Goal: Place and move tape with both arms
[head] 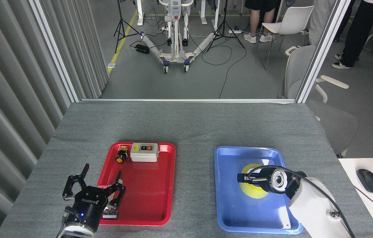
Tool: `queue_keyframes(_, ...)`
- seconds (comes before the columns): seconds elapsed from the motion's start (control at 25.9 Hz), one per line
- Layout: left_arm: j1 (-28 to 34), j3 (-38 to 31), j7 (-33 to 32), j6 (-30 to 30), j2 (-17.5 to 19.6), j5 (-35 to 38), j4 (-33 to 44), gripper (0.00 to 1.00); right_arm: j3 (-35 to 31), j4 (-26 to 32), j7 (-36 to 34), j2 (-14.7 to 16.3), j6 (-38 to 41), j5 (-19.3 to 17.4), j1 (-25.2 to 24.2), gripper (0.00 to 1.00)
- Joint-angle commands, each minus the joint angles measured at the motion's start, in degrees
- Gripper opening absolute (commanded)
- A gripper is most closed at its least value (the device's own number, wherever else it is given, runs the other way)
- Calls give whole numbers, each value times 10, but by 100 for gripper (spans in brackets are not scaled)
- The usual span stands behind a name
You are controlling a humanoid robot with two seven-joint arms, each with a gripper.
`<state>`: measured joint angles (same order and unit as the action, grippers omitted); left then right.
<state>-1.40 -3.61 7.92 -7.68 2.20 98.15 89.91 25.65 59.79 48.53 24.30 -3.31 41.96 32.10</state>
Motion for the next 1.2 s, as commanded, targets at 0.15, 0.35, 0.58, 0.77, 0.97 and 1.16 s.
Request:
queue_keyframes(0.15, 1, -18, 0, -5, 8, -3, -3, 100, -25, 52, -136, 3, 9, 59, -13, 87)
queue_keyframes(0.35, 1, -20, -3, -8, 11, -35, -5, 100, -189, 89, -314, -50, 71, 263, -111, 94)
queue_keyframes(0.58, 5, -20, -8, -8, 9, -88, -5, 100, -301, 112, -542, -103, 126, 424, -176, 99)
queue_keyframes(0.77, -2, -20, -5, -8, 11, -157, -19, 100, -306, 172, -563, -92, 111, 432, -254, 99)
queue_keyframes(0.97, -26, -19, -6, -7, 11, -154, -41, 100, -306, 245, -562, -69, 90, 422, -332, 100)
queue_keyframes(1.16, -33, -19, -7, -7, 11, -154, -40, 100, -317, 271, -563, -50, 89, 392, -368, 100)
